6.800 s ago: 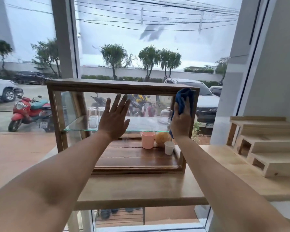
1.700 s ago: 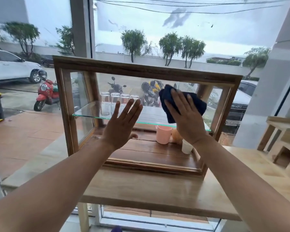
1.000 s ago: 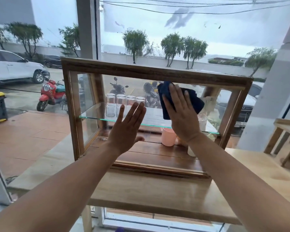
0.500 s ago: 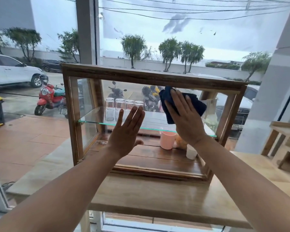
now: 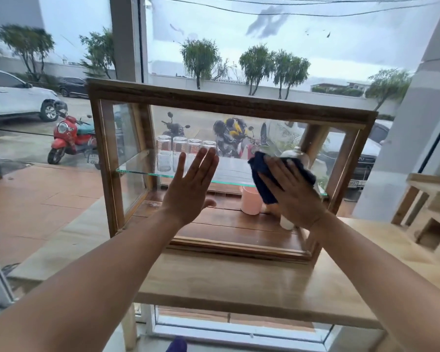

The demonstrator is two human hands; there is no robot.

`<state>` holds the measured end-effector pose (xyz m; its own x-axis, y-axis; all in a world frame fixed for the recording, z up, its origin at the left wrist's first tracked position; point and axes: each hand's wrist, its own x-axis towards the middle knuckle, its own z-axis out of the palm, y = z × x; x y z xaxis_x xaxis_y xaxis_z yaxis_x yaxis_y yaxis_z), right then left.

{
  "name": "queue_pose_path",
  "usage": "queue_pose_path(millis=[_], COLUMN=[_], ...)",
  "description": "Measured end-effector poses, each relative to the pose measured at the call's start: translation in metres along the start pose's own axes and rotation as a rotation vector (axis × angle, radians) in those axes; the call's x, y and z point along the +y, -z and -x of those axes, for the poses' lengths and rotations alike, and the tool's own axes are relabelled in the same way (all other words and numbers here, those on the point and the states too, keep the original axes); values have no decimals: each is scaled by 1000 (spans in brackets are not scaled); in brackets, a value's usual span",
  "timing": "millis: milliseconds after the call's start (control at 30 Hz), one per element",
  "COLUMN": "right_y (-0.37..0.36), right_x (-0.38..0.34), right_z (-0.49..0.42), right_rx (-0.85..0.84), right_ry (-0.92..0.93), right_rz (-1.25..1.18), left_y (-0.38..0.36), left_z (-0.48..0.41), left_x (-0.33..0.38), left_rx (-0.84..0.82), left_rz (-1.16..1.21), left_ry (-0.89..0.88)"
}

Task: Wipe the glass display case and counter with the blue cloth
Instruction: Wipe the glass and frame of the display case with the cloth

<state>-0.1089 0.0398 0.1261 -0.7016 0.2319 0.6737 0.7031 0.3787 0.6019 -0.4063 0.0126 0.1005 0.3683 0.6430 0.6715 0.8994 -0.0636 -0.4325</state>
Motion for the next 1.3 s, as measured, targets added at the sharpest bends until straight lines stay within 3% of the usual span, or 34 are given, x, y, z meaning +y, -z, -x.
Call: queue_pose_path(millis=[100,167,267,367,467,533,633,733,833,900,1033,1100,1200,1300], right_y=[9,5,-19,-43,-50,-44,-27,-11,-11,-24,-47,-45,-37,-26], right_x=[12,-6,-50,-87,-88,-69,-29,-3,-21,-53,-90,-77,-38,-8], right_z=[-35,-51,-38,17,74,90,70,21,-8,4,78,103,115,93], right_rx=[127,183,131,-37,-202,-202,-98,25,114,82,-213,-310,-265,-166], right_ry=[-278,-339,-149,134,403,434,168,-161,-294,-146,371,479,472,181], right_rz=[-29,-62,-90,-60,40,75,75,14,-40,-41,65,92,127,79], left_y=[-1,-2,-4,-6,-11,-16,-27,-34,-36,-37,-36,-36,-37,-37], left_z=[0,1,1,2,8,16,31,39,37,37,37,36,37,37], left_x=[2,3,2,4,9,14,28,37,35,35,38,40,44,45], left_rx=[2,10,14,28,50,69,65,38,32,32,30,22,10,-1], left_rz=[12,9,4,8,39,51,15,-2,-3,-18,0,14,23,16], left_ry=[2,1,-4,-2,24,11,-83,-68,-69,-79,-63,-53,-41,-38])
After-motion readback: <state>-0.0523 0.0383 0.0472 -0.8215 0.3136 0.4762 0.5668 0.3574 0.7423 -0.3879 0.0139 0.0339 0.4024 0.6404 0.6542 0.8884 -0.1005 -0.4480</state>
